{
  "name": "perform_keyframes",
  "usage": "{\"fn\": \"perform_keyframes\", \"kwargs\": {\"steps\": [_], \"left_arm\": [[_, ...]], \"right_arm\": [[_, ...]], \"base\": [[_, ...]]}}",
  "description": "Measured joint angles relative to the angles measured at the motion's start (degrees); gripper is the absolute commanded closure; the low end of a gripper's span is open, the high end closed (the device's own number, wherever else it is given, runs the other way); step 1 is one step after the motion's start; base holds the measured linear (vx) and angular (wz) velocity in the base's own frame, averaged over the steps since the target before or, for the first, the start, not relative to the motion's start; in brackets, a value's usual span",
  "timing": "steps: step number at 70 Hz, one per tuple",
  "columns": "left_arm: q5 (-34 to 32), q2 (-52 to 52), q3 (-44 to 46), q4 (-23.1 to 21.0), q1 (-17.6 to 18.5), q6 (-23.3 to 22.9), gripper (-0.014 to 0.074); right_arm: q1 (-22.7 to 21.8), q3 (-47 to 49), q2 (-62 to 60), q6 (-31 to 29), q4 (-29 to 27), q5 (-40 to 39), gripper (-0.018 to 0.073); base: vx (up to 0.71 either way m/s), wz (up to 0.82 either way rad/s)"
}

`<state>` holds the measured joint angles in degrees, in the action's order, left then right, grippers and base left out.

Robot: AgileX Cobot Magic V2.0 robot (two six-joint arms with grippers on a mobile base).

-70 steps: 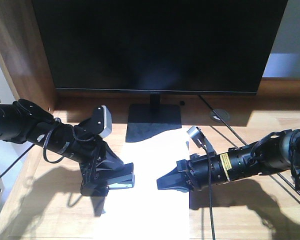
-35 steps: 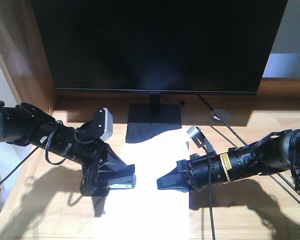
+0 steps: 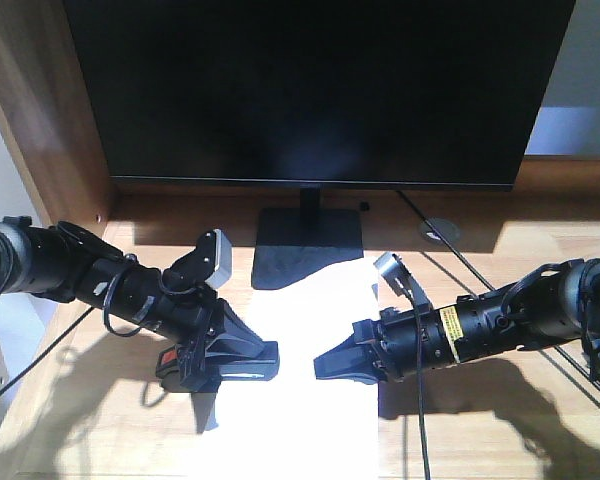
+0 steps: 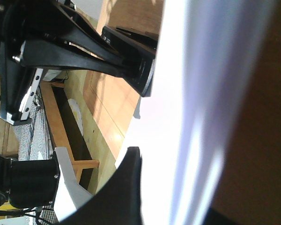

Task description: Grab stapler and paper to desk for stapling

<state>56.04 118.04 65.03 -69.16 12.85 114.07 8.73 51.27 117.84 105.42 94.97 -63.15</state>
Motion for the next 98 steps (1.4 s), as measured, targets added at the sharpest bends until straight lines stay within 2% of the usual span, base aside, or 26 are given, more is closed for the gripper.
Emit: {"fn": "perform_keyframes", "kwargs": {"steps": [40,57,79,89,94,98], "left_arm": [[0.0,-0.7,0.0,0.7,0.0,0.0,0.0603],[-3.0,-7.5,-0.4,3.8,0.0,-0.1,0.0603],[-3.2,-16.4,-0.7,4.2,0.0,-0.1,0.0603],[-3.0,-18.4,-0.7,4.3,0.0,-0.1,0.0603],[-2.9,-19.2,-0.7,4.2,0.0,-0.1,0.0603],[-2.9,-19.5,-0.7,4.1,0.0,-0.1,0.0603]], "right_arm": [[0.0,0.0,0.0,0.0,0.0,0.0,0.0562],[0.0,0.0,0.0,0.0,0.0,0.0,0.0562],[0.0,0.0,0.0,0.0,0.0,0.0,0.0544],[0.0,0.0,0.0,0.0,0.0,0.0,0.0453],[0.0,0.0,0.0,0.0,0.0,0.0,0.0361],[0.0,0.0,0.0,0.0,0.0,0.0,0.0252]], "base": [[0.0,0.0],[0.0,0.0],[0.0,0.0],[0.0,0.0],[0.0,0.0],[0.0,0.0]]}}
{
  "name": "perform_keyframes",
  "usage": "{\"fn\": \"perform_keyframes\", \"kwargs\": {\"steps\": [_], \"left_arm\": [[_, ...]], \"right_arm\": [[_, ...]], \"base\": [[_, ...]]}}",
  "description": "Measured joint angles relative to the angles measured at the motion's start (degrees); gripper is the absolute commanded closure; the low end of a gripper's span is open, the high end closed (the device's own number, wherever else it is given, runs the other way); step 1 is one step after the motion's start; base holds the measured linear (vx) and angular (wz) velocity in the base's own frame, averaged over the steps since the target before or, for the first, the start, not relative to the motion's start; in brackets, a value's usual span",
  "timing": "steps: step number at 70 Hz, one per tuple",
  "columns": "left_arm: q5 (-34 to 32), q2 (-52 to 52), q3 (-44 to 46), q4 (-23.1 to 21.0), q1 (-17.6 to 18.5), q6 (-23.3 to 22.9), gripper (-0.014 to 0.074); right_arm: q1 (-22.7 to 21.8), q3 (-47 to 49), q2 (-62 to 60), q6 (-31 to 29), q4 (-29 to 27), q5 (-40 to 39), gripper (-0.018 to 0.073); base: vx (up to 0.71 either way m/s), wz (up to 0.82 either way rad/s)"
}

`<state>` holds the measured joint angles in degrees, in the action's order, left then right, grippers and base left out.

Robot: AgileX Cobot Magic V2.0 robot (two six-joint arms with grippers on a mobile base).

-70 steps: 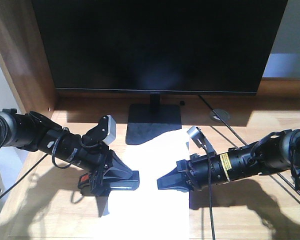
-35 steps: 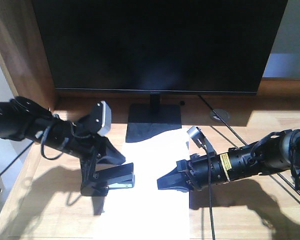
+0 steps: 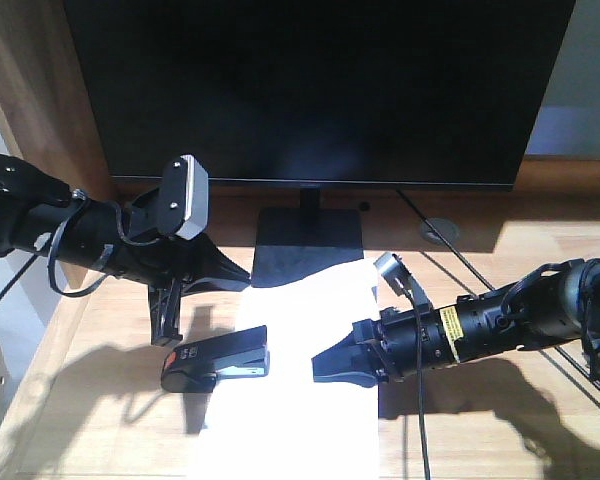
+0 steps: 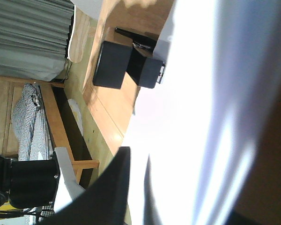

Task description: Grab stapler and paper to desk for stapling

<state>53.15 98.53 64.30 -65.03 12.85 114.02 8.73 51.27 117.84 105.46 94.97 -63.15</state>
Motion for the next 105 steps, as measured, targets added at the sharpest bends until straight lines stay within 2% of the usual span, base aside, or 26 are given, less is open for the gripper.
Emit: {"fn": "perform_keyframes", "kwargs": {"steps": [11,18,29,45,52,59,68,76,81,93,105], "left_arm": [[0.5,-0.4,0.0,0.0,0.0,0.0,0.0603],[0.6,-0.4,0.0,0.0,0.0,0.0,0.0603],[0.7,-0.4,0.0,0.0,0.0,0.0,0.0603],[0.7,-0.4,0.0,0.0,0.0,0.0,0.0603],[0.6,-0.4,0.0,0.0,0.0,-0.1,0.0603],[-0.1,-0.4,0.0,0.0,0.0,-2.3,0.0603],[-3.4,-0.5,0.0,2.8,0.0,-9.6,0.0603],[-8.4,-1.5,-0.1,9.9,0.0,-19.6,0.0603],[-11.7,-3.3,-0.4,16.5,0.0,-27.7,0.0603],[-17.5,-8.9,-0.4,30.9,0.0,-45.3,0.0603],[-18.7,-14.3,-0.4,43.8,0.0,-61.9,0.0603]], "right_arm": [[0.0,0.0,0.0,0.0,-0.5,0.5,-0.0034],[0.0,0.0,-0.4,0.0,-1.2,1.5,-0.0132],[0.0,0.0,-3.2,-0.2,-1.1,5.4,-0.0115],[0.0,0.0,-10.5,2.6,5.4,18.6,-0.0032],[0.0,-0.1,-13.8,4.2,6.1,23.8,-0.0017],[0.0,-0.1,-17.2,4.5,6.2,28.1,-0.0017],[0.0,-0.2,-21.4,4.5,6.3,32.2,0.0027],[0.0,-0.2,-25.5,4.5,6.3,35.8,0.0137],[0.0,-0.2,-28.4,4.1,6.3,38.1,0.0248],[0.0,-0.4,-34.3,2.8,6.3,40.3,0.0576],[0.0,-0.4,-39.2,0.4,6.2,41.0,0.0564]], "base": [[0.0,0.0],[0.0,0.0],[0.0,0.0],[0.0,0.0],[0.0,0.0],[0.0,0.0],[0.0,0.0],[0.0,0.0],[0.0,0.0],[0.0,0.0],[0.0,0.0]]}}
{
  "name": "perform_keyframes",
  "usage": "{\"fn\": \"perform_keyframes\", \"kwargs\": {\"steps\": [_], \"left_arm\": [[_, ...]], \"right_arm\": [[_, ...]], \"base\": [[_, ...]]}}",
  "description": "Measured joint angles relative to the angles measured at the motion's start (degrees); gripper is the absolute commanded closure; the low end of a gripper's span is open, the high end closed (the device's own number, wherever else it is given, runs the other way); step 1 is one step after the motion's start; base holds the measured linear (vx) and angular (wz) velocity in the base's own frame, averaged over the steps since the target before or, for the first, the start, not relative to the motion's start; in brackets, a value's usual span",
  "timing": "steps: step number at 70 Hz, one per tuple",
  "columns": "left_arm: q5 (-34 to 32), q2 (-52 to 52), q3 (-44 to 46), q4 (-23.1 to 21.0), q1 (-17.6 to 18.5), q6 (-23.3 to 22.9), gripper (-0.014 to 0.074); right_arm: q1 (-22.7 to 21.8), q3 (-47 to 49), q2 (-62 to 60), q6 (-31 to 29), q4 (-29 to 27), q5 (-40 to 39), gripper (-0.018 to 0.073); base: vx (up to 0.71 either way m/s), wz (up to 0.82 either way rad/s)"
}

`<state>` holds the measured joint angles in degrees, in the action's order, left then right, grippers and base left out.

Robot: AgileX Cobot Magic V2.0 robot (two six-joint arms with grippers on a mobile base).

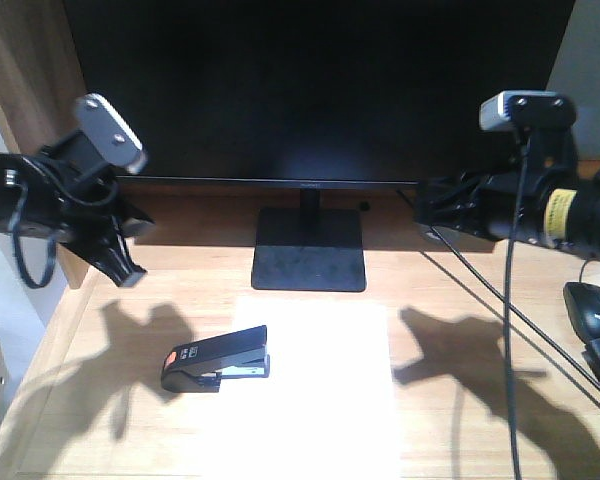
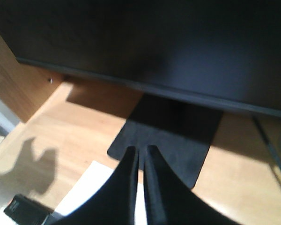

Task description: Grab stapler and paper to desk for stapling

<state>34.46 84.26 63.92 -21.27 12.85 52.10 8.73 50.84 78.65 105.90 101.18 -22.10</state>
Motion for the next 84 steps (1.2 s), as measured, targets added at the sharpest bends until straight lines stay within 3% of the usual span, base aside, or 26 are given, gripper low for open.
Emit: {"fn": "perform_keyframes", "kwargs": {"steps": [17,28,50,75,84], "left_arm": [[0.0,-5.2,0.0,13.1,0.0,-18.5,0.0603],[0.0,-8.0,0.0,16.1,0.0,-24.9,0.0603],[-2.3,-16.5,-3.2,16.4,0.0,-26.5,0.0603],[-19.5,-35.1,-20.6,16.4,0.0,-26.5,0.0603],[-22.3,-42.7,-26.9,16.4,0.0,-26.5,0.0603]], "right_arm": [[0.0,-0.4,-7.6,-0.5,-0.2,8.7,0.0564],[0.0,-4.0,-13.6,-0.7,-0.6,16.2,0.0564],[0.0,-13.7,-29.3,-3.3,-1.1,19.6,0.0564],[0.0,-24.8,-46.3,-3.4,-1.1,18.4,0.0564],[0.0,-29.7,-51.3,-3.4,-1.1,17.8,0.0564]], "base": [[0.0,0.0],[0.0,0.0],[0.0,0.0],[0.0,0.0],[0.0,0.0]]}}
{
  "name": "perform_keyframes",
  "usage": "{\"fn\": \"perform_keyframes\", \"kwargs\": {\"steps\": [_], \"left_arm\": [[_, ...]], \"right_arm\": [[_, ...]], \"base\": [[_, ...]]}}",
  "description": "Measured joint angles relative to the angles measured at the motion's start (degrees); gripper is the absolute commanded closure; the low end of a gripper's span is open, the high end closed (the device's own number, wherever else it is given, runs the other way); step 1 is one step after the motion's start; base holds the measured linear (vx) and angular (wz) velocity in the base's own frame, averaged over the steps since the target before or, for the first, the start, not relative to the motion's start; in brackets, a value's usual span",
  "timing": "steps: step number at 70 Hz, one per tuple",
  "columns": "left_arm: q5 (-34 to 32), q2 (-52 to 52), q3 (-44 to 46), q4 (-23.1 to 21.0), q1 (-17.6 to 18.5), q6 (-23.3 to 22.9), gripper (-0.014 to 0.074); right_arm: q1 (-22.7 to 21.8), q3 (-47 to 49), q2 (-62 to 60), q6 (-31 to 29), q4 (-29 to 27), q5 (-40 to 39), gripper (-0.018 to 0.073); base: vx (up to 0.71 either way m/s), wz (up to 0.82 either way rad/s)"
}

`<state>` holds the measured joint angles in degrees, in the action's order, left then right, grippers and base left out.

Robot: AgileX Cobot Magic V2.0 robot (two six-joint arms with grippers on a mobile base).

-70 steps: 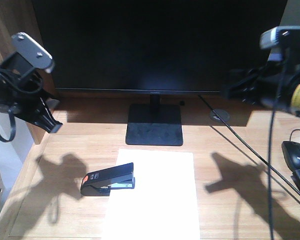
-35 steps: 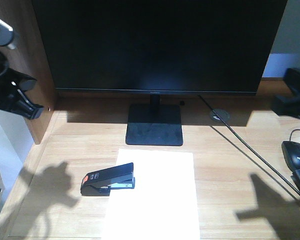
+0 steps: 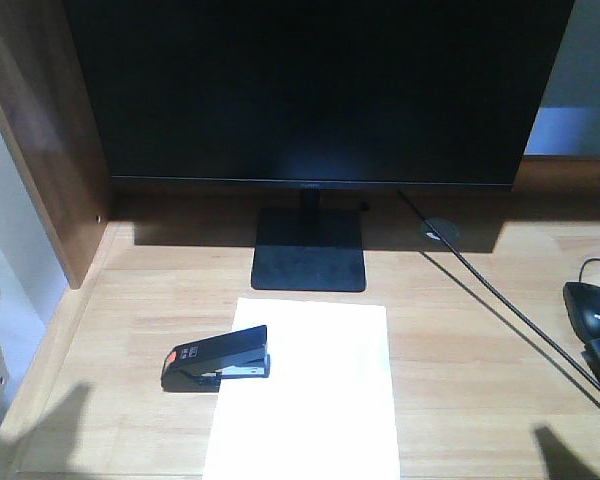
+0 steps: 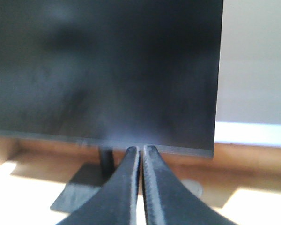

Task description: Grab stapler and paper to desk for stapling

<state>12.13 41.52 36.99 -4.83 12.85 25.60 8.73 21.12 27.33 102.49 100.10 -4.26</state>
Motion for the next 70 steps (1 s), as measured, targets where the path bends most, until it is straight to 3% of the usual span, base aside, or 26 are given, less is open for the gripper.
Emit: {"fn": "perform_keyframes", "kwargs": {"steps": [32,70], "left_arm": [[-1.1,-21.0,-15.1,0.0,0.0,0.0,0.0603],[-1.4,-22.4,-15.1,0.0,0.0,0.0,0.0603]], "right_arm": [[0.0,-5.9,-5.6,0.0,0.0,-0.4,0.0564],[0.0,-5.9,-5.6,0.0,0.0,-0.4,0.0564]], "base": [[0.0,0.0],[0.0,0.0]]}}
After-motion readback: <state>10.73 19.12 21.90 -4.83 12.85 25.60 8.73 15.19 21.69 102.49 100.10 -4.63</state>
